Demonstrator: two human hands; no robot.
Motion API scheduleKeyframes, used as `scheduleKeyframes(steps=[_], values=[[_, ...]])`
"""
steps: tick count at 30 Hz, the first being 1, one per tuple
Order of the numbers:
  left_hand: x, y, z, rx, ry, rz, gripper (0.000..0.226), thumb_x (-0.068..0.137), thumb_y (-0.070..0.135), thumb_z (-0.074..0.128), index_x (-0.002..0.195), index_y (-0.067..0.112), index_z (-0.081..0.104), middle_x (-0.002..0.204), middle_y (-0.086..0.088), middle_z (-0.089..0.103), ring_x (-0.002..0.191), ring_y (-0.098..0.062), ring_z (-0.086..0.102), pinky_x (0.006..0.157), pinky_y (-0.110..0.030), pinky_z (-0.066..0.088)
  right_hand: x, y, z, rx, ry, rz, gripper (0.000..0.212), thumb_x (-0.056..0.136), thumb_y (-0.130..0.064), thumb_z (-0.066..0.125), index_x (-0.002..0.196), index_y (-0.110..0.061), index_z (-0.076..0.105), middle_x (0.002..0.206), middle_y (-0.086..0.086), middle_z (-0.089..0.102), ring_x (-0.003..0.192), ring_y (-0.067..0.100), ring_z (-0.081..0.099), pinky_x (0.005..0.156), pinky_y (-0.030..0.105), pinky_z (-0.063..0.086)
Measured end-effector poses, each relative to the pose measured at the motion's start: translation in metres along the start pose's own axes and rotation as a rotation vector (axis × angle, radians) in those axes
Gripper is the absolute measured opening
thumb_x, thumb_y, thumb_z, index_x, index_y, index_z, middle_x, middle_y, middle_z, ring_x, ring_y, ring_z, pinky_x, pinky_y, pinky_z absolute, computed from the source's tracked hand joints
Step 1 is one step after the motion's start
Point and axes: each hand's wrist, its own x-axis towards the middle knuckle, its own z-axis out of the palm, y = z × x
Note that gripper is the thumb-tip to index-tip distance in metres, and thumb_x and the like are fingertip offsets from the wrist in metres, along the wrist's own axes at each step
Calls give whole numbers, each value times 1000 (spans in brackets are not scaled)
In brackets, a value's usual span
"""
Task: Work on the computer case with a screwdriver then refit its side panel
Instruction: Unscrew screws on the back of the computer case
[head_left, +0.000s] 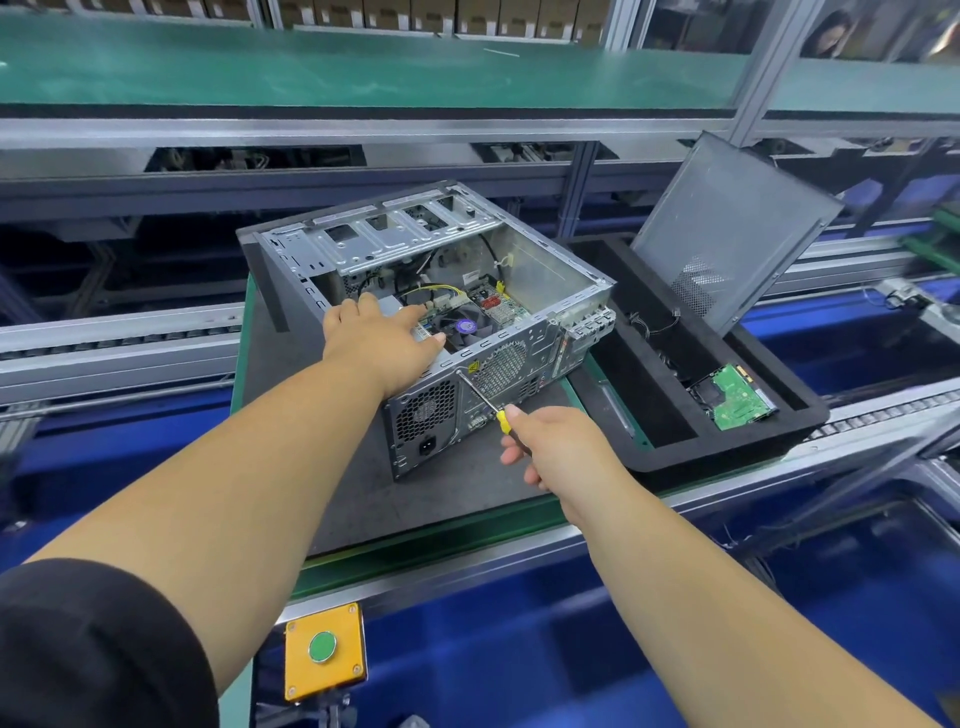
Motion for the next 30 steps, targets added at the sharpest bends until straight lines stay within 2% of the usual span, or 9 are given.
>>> scheduleKeyframes(steps=[5,10,12,14,17,21,24,28,30], values=[[0,0,0,0,-5,2,63,88,74,20,144,49,30,148,-18,30,138,-37,23,114,-49,13,-3,-9,2,45,-67,128,46,103,-44,44,80,-10,67,61,1,63,43,12,38,43,23,32],[0,0,1,0,-9,-2,63,87,75,20,144,49,30,149,-18,29,139,-37,22,114,-49,12,-6,5,-1,-20,-34,-15,38,89,-44,67,76,-11,53,66,4,55,54,18,45,55,31,42],[1,0,1,0,-10,-3,63,87,75,20,144,49,31,149,-18,29,140,-37,22,114,-49,12,-1,7,-2,-40,17,-44,36,92,-43,63,74,-13,60,59,-2,62,45,10,48,53,26,44],[0,0,1,-2,-8,-6,63,87,76,20,143,50,31,149,-18,29,139,-38,23,115,-49,11,1,4,-1,-1,19,-12,38,97,-44,55,75,-14,65,53,-8,64,32,3,43,42,17,38],[1,1,0,3,-10,-5,63,87,76,20,143,50,31,149,-18,30,139,-37,23,115,-49,12,3,-2,4,40,-29,90,46,103,-42,45,74,-12,65,48,-6,63,28,5,39,34,15,31],[1,0,0,5,-12,-10,63,87,76,20,143,50,31,149,-18,29,139,-37,23,115,-48,12,0,1,4,46,-55,37,41,91,-49,61,82,-9,58,66,3,59,49,17,44,50,26,37],[1,0,1,4,-11,-8,64,87,76,19,143,50,31,149,-18,30,139,-37,23,115,-49,12,-3,5,0,-13,-31,-35,37,84,-40,71,77,-10,51,69,9,53,59,22,45,60,36,41],[1,0,2,3,-14,-8,64,87,76,19,144,49,31,149,-18,29,140,-37,22,116,-49,11,2,8,-2,-46,11,-50,32,89,-44,66,76,-15,64,73,4,70,50,13,52,60,33,48],[1,0,2,-1,-11,-8,64,86,76,19,143,49,31,148,-18,30,140,-37,22,116,-49,11,5,8,-1,-53,5,-8,36,95,-46,57,76,-17,68,63,-7,70,39,7,47,55,27,45]])
